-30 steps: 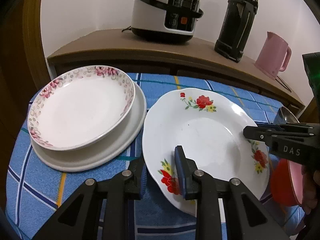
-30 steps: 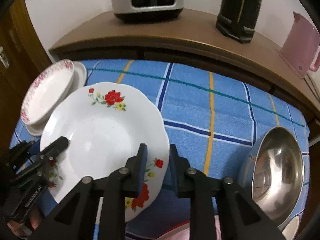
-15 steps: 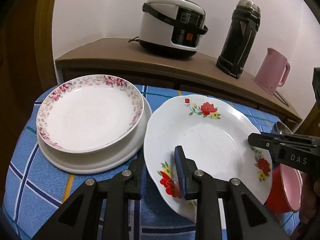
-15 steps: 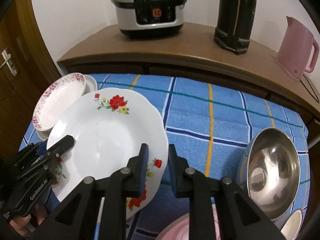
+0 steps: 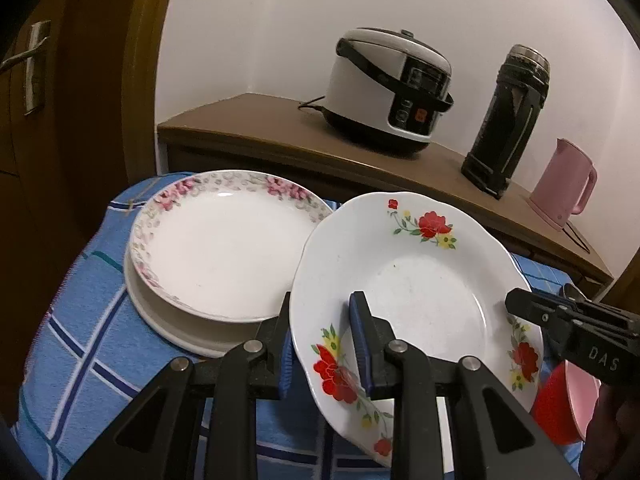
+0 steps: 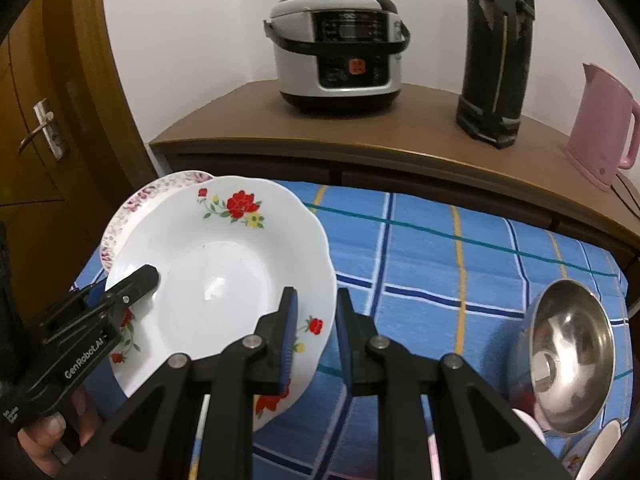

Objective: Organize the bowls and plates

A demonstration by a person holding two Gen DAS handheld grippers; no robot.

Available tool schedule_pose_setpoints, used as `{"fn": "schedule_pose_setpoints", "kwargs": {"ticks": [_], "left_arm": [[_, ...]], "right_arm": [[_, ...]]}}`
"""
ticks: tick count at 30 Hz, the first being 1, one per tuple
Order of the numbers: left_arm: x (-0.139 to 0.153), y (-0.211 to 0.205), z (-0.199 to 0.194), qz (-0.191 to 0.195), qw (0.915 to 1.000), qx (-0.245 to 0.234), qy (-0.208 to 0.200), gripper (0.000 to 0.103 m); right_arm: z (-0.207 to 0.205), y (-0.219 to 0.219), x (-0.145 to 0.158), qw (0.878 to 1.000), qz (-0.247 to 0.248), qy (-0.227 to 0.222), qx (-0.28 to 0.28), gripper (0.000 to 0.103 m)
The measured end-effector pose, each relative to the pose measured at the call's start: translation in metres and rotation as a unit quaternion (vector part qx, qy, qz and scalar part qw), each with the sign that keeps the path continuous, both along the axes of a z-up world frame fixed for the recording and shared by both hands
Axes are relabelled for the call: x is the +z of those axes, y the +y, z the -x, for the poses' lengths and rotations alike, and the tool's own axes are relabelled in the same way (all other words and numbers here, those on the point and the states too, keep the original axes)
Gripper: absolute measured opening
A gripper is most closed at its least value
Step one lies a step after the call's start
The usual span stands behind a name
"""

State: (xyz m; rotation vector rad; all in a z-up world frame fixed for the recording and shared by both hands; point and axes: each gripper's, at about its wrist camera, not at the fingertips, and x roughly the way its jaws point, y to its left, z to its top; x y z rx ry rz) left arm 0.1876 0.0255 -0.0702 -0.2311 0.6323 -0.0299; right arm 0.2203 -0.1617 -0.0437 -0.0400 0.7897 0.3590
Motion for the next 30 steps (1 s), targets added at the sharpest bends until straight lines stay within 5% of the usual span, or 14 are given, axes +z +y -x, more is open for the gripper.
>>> {"fn": "schedule_pose_setpoints", "kwargs": {"ticks": [30], "left_arm": [[0.029,0.043,0.006,-0.03,0.9975,0.057,-0.029,0.028]], "right_arm": [[-0.001,0.044,0.011,0.997,-0.008,-0.054,0.046,0.019]]}}
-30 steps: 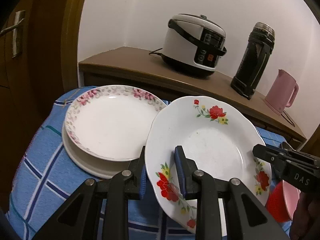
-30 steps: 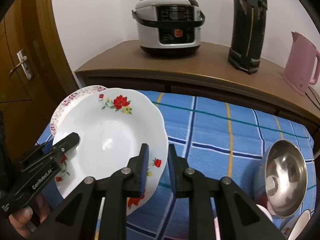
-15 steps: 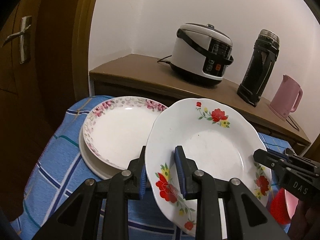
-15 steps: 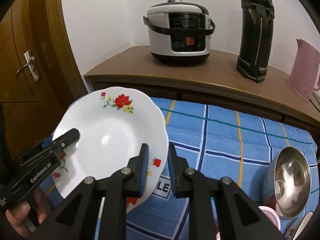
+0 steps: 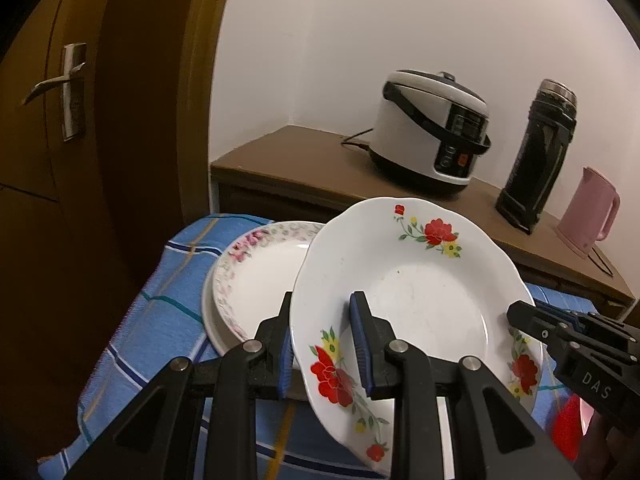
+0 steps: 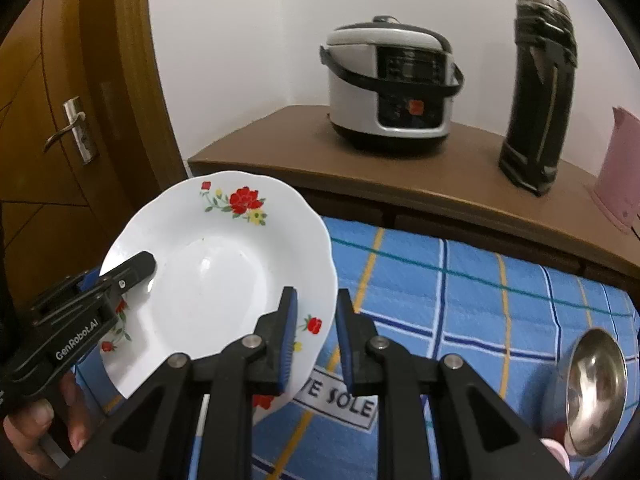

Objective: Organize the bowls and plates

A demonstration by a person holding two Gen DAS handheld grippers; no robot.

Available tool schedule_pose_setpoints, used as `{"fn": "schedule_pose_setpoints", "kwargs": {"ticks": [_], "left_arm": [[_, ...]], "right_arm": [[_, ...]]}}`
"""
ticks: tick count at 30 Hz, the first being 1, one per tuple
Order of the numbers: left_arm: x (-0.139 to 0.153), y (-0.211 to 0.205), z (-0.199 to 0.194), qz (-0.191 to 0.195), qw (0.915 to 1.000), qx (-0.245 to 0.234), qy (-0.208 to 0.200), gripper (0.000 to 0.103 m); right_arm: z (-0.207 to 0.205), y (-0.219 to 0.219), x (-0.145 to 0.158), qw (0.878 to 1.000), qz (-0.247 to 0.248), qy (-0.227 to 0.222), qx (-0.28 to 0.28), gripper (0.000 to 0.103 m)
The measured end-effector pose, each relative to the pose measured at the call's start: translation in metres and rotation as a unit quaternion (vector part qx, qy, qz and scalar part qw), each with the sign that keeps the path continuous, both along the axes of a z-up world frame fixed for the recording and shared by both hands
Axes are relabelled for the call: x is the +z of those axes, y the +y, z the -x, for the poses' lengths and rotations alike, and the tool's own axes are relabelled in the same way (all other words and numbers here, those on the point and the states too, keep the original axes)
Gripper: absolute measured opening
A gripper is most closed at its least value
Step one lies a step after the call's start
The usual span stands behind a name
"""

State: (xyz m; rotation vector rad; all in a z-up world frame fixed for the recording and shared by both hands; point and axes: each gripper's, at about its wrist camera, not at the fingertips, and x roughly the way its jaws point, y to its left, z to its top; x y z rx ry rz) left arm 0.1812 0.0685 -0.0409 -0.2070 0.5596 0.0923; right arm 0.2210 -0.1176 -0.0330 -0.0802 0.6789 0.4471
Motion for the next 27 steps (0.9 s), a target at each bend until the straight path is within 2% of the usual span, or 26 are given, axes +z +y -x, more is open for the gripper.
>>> {"fn": "schedule_pose_setpoints", "kwargs": {"ticks": [20,27], "left_arm": [[0.011,0.024,-0.009,-0.007,0.9991,0.041,-0.013,0.029],[0.017,0.038,-0.011,-0.017,0.9972,0.071,-0.016,0.029]], "right_arm": [[-0.018,0.029,0.01,0.999,-0.002,-0.021,0.037,0.02],[-0.03,0.05,0.013,0.998,-0.001,-0.033,0.06,0.02]]}}
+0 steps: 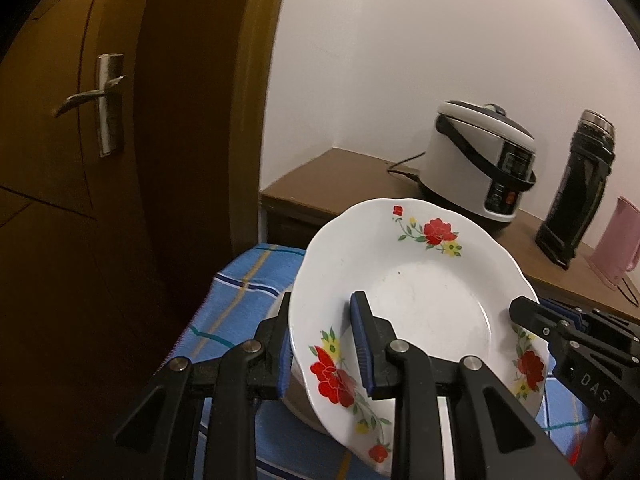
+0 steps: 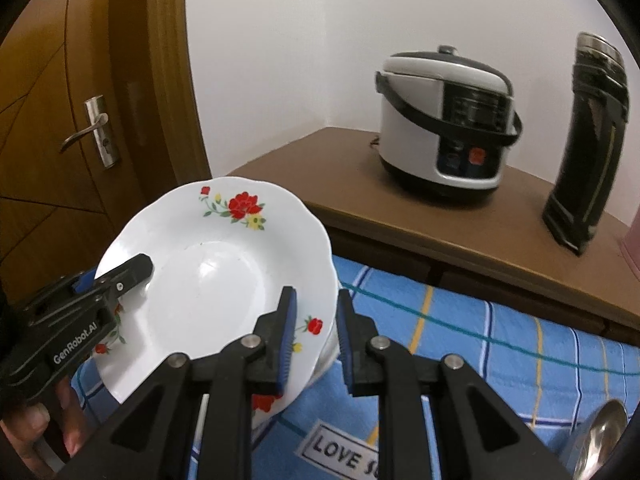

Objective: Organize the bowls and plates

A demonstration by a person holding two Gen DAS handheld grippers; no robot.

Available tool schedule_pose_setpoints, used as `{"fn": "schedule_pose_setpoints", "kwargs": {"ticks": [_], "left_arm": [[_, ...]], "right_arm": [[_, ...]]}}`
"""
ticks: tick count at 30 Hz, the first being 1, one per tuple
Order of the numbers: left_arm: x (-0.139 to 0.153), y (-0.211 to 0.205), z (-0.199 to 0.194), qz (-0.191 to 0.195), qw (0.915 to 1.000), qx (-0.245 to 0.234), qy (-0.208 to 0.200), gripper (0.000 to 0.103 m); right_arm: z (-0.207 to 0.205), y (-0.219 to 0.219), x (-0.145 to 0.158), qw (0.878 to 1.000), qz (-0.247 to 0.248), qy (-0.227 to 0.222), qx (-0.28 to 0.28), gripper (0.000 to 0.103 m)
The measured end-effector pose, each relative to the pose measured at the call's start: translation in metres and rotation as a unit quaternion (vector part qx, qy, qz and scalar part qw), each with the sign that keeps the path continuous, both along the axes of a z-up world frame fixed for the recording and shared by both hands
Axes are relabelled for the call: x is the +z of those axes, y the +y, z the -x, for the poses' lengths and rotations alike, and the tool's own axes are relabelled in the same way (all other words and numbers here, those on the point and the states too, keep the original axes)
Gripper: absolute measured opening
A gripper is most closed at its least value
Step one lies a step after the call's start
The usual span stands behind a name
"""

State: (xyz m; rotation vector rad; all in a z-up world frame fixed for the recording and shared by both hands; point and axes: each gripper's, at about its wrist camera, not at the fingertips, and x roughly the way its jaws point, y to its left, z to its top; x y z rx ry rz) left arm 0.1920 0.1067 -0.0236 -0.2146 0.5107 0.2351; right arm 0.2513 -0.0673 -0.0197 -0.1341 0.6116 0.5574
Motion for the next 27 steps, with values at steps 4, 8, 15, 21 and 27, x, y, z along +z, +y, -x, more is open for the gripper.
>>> {"fn": "schedule_pose_setpoints", "kwargs": {"ticks": [4,8,15,21,27], "left_arm": [[0.002,0.011,-0.003,0.001,0.9999,0.015,-0.001,0.029],[0.001,0.016,-0.006,-0.002,0.9998,0.022,0.0,0.03],[-0.004,0.018,-0.016,-0.005,0.9995,0.032,0.005,0.031],[-0.007,0.019,-0.024,-0.011,0.9993,0.033,0.009,0.031],[-0.008,0.015,-0.033,-0.019,0.9994,0.027,-0.002,0.031]], "right_arm": [[-0.005,0.011,-0.001,1.0,-0.003,0.0,0.009,0.02],[-0.006,0.015,-0.005,1.0,-0.007,-0.002,0.013,0.02],[-0.012,0.019,-0.014,1.0,-0.009,-0.006,0.011,0.021],[-0.017,0.016,-0.022,1.0,-0.023,-0.001,0.007,0.021],[-0.02,0.014,-0.026,1.0,-0.027,-0.011,-0.005,0.021]]}}
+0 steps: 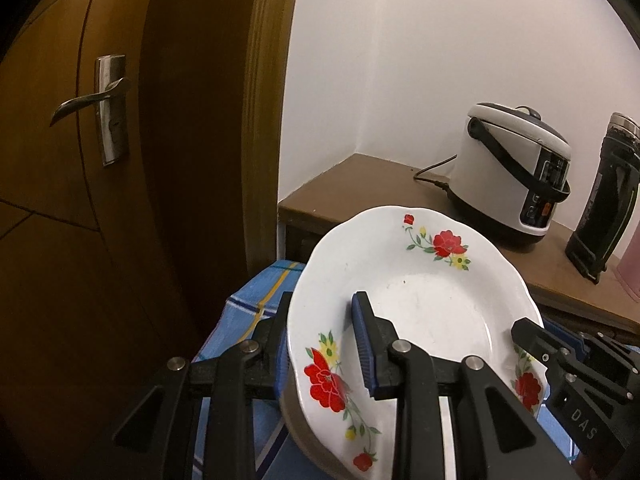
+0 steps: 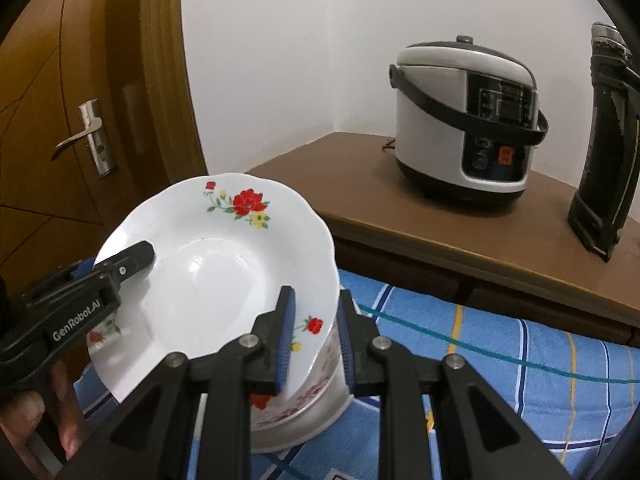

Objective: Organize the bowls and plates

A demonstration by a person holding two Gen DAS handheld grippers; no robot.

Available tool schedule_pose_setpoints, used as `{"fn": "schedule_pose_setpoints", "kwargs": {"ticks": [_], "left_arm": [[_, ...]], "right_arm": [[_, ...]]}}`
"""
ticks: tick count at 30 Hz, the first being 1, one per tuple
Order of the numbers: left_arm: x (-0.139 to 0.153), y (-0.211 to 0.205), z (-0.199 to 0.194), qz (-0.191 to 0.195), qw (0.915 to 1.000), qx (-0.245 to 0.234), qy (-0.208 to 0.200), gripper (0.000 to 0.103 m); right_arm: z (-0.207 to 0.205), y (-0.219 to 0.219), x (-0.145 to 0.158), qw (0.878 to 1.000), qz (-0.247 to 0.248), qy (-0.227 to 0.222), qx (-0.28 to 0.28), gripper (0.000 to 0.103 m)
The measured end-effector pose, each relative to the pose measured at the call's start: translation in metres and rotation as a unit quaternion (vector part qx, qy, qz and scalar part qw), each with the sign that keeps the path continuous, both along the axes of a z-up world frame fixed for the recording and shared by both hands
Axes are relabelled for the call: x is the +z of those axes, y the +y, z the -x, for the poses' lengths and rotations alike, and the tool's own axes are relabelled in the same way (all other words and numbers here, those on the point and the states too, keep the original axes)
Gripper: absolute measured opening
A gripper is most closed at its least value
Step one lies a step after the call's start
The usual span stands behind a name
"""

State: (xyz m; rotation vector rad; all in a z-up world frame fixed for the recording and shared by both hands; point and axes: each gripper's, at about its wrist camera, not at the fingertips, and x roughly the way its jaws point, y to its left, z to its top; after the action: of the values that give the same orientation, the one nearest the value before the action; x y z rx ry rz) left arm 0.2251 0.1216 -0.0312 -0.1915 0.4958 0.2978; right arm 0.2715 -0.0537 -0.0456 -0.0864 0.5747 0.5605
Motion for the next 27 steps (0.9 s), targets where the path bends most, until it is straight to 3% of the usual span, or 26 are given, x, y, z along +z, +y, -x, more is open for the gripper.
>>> {"fn": "schedule_pose_setpoints", "kwargs": {"ticks": [27], "left_arm": [[-0.013,-0.002,-0.015,0.007,0.9999,-0.007,-0.001,0.031]], "right_arm": [[-0.009,0.002,-0.009,1.0,0.007,0.005,-0.017,0.021]]}}
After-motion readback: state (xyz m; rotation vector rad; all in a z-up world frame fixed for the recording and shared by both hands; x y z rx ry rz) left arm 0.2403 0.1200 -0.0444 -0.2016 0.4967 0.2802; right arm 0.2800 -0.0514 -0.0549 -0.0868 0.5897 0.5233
